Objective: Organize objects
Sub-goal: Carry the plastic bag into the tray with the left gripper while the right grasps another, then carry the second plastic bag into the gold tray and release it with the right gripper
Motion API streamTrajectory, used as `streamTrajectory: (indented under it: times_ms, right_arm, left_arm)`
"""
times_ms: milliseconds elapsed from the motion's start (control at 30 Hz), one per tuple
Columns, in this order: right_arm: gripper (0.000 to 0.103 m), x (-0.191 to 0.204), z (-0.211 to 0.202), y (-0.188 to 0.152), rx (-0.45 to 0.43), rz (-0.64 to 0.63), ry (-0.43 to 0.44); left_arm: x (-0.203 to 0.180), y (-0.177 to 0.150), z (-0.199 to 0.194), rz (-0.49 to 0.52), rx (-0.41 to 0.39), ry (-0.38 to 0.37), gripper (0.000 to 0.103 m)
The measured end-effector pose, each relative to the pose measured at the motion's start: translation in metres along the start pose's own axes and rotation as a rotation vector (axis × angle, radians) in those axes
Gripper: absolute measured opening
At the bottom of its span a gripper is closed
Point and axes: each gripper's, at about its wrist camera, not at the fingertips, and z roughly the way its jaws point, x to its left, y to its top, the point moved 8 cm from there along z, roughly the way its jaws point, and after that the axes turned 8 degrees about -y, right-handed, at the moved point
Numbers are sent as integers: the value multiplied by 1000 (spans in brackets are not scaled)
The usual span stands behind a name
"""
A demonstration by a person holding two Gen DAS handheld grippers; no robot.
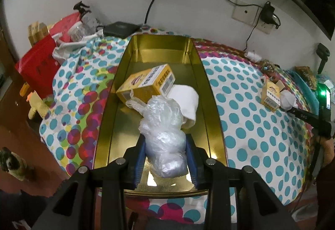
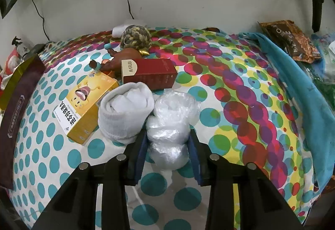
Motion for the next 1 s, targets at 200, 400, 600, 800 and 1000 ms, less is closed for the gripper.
streamTrajectory:
  times_ms: [200, 400, 600, 800, 1000]
  right_arm:
    - [33, 1, 0, 1, -10, -4, -17]
    - [33, 1, -6, 2, -27, 2, -37]
    - [32, -3, -26, 2, -65, 9, -56]
    - [32, 7, -64, 5, -125, 3, -33]
    - [32, 53, -111, 13, -202, -56, 60]
  left_arm:
    - [5, -2, 10, -11, 18, 13, 38]
    - [13, -5, 19, -42, 52, 21, 43]
    - [18, -10, 22, -88, 80, -3, 56]
    - [17, -5, 5, -77, 43, -17, 56]
    - [23, -2, -16, -98, -8, -26, 56]
